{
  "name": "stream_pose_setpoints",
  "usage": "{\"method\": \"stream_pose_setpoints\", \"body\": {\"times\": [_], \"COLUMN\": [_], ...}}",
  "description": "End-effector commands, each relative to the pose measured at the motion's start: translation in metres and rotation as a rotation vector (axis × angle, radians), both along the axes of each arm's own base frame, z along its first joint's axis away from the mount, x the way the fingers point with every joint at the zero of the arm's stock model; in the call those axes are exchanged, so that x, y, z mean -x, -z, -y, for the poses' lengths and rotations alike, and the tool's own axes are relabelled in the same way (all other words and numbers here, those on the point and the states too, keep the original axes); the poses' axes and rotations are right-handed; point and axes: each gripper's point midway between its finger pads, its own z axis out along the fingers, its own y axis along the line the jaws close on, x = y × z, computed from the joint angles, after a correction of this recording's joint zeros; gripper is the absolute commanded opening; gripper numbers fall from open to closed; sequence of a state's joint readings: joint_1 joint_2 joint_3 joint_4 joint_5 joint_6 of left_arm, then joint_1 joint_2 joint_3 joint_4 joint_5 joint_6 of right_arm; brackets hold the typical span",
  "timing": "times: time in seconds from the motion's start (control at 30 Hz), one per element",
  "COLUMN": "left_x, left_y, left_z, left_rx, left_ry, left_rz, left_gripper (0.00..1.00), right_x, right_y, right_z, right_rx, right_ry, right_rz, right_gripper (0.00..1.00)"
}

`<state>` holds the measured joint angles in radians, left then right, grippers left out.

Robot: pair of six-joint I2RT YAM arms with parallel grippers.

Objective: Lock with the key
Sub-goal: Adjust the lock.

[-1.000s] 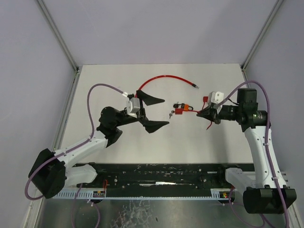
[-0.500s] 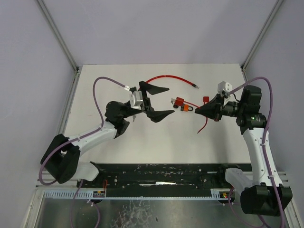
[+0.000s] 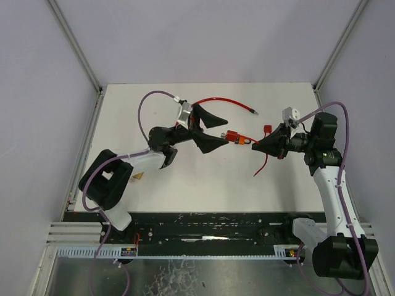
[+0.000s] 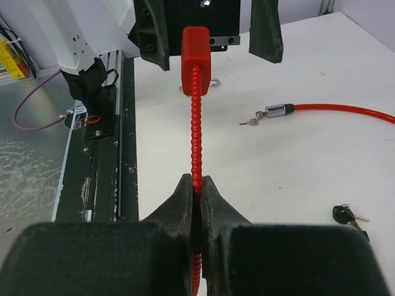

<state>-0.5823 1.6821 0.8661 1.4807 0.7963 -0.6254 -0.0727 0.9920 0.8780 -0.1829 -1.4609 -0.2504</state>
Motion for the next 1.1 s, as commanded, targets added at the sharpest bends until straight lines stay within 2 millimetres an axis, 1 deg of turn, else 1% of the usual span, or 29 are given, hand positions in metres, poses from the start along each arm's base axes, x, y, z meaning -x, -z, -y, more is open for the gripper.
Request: {"method": "stream_pose_setpoints", "body": {"times": [0.0,0.1,0.23,0.4,0.57,0.67,0.7,0.73,0.83,0.87,0.9,0.97,1.0,1.03,1.07], "left_x": [0.022,0.024,0.023,0.025,0.026,0.026,0.025,0.025,0.024,0.024,0.024,0.023,0.023,0.023,0.023], "left_y": [-0.021,-0.017,-0.016,-0.017,-0.016,-0.015,-0.014,-0.015,-0.014,-0.014,-0.015,-0.014,-0.014,-0.014,-0.014], "left_z": [-0.004,-0.001,0.005,0.01,0.015,0.015,0.016,0.016,0.017,0.017,0.018,0.018,0.018,0.018,0.018], "left_rx": [0.043,0.024,0.016,0.02,0.019,0.018,0.017,0.017,0.014,0.015,0.014,0.013,0.013,0.012,0.014], "left_ry": [0.095,0.12,0.16,0.175,0.193,0.192,0.193,0.193,0.198,0.2,0.203,0.205,0.206,0.207,0.207], "left_rz": [0.065,0.066,0.033,0.02,0.009,0.008,0.01,0.01,0.001,0.003,0.002,-0.004,-0.003,-0.003,-0.008], "left_gripper": [0.82,0.79,0.71,0.67,0.56,0.52,0.49,0.44,0.35,0.31,0.24,0.17,0.06,0.01,0.01], "right_x": [0.002,0.0,-0.002,-0.007,-0.007,-0.007,-0.007,-0.007,-0.008,-0.008,-0.008,-0.009,-0.01,-0.011,-0.012], "right_y": [-0.014,-0.011,-0.008,-0.002,0.0,0.0,0.0,0.001,0.001,0.001,0.002,0.003,0.004,0.005,0.006], "right_z": [0.001,0.001,0.002,0.002,0.002,0.003,0.002,0.003,0.003,0.003,0.003,0.003,0.004,0.004,0.005], "right_rx": [-0.009,-0.008,-0.008,-0.005,-0.004,-0.001,-0.002,-0.001,0.0,0.0,0.002,0.005,0.008,0.012,0.018], "right_ry": [-0.016,-0.012,-0.008,0.003,0.005,0.011,0.01,0.012,0.015,0.017,0.019,0.027,0.033,0.039,0.047], "right_rz": [0.061,0.054,0.042,0.03,0.023,0.03,0.029,0.029,0.027,0.026,0.027,0.027,0.026,0.026,0.028], "right_gripper": [0.0,0.0,0.0,0.0,0.0,0.0,0.0,0.0,0.0,0.0,0.0,0.0,0.0,0.0,0.0]}}
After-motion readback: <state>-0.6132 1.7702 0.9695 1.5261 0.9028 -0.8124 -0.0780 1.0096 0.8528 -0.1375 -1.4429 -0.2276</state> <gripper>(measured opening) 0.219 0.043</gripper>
